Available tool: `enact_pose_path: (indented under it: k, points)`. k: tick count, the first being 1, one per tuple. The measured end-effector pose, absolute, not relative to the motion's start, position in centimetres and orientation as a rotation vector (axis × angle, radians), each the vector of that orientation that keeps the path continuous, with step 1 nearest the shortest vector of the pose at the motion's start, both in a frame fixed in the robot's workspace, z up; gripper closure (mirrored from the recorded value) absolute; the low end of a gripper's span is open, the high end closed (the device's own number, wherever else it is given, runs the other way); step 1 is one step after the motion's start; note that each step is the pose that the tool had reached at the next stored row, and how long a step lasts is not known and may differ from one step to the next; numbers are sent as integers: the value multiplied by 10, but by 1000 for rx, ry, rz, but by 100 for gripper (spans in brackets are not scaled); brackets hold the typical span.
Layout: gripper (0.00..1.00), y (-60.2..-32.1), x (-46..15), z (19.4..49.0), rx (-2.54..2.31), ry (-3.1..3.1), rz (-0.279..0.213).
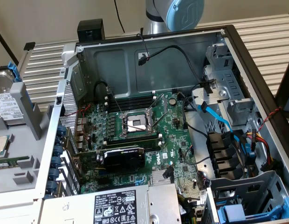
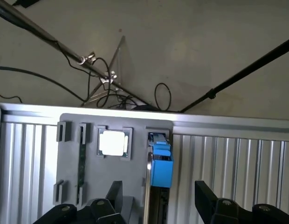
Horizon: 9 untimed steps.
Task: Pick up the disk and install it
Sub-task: 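Pick up the disk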
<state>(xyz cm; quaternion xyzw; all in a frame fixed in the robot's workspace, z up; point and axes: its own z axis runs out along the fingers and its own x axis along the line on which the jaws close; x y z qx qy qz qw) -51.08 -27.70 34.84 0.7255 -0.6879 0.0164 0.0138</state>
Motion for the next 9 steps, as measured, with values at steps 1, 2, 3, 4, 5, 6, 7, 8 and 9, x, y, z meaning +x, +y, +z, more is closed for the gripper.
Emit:
enact_pose_path:
  k: [1,2,3,4,5,6,7,8,9]
  points:
    - [28,-278,-511,347,2263,-2139,51]
    - [28,-279,-511,345,2265,-2136,51]
    - [28,-279,-511,343,2268,-2133,51]
    - [28,-280,-511,341,2270,-2132,51]
    - [28,-280,-511,339,2270,-2131,51]
    - [28,-280,-511,338,2270,-2131,51]
    - [28,-280,-511,336,2270,-2131,51]
    - [28,-280,-511,334,2270,-2131,51]
    - [28,-281,-511,332,2270,-2132,51]
